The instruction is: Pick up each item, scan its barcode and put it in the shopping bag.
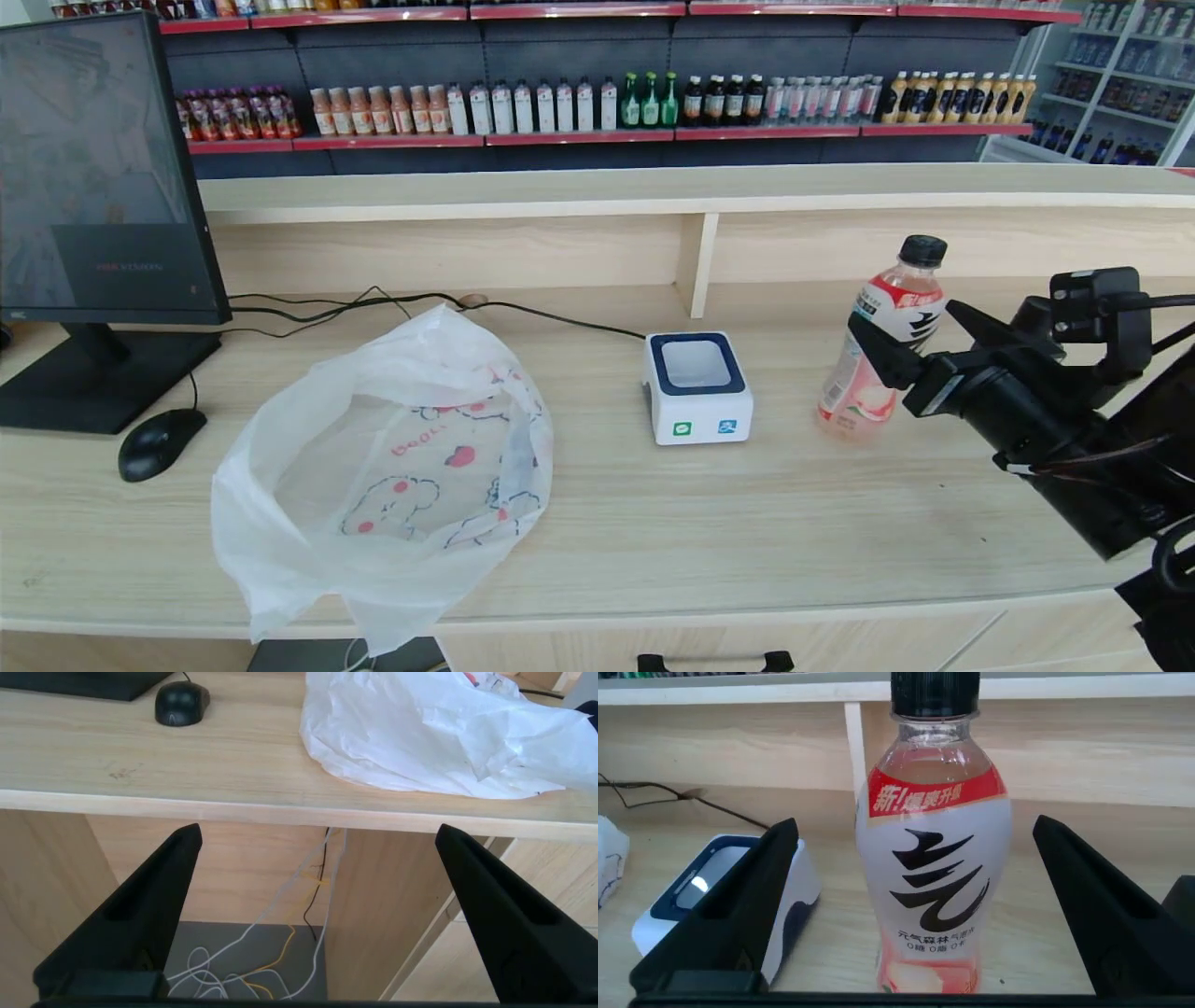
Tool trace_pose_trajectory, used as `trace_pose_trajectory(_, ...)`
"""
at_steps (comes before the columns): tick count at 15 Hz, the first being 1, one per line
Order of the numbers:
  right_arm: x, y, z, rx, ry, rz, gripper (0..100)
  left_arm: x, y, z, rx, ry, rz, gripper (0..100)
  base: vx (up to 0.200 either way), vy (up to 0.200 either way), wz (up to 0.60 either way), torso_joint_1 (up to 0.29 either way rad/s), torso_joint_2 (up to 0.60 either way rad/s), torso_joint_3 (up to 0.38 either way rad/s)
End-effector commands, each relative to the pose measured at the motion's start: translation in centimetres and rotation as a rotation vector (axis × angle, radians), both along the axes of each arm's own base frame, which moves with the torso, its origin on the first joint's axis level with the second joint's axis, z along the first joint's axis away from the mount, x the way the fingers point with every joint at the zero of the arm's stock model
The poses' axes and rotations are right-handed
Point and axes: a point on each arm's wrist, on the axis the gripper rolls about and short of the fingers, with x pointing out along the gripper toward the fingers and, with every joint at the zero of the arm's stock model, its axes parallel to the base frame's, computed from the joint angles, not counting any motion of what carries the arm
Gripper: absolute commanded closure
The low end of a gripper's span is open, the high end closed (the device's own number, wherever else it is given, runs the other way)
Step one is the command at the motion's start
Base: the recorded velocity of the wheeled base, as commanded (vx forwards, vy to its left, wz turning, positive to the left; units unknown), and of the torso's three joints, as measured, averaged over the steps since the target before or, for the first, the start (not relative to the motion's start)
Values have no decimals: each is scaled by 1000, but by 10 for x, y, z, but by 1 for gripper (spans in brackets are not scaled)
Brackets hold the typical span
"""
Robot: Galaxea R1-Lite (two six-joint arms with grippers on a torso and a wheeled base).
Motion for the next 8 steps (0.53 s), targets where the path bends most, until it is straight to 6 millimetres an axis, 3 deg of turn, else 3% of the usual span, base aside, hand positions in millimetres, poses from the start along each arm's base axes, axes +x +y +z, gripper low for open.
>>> trace_pose_trajectory(1, 9, -7, -8, -7, 30, -32, 0, 0, 0, 0, 0, -1, 0, 0, 0, 0, 0, 0, 0, 0)
trace_pose_trajectory(7, 21, -6, -19, -7, 63, -25, 0, 0, 0, 0, 0, -1, 0, 0, 0, 0, 0, 0, 0, 0)
trace_pose_trajectory(8, 33, -8, -22, -2, 67, -37, 0, 0, 0, 0, 0, -1, 0, 0, 0, 0, 0, 0, 0, 0)
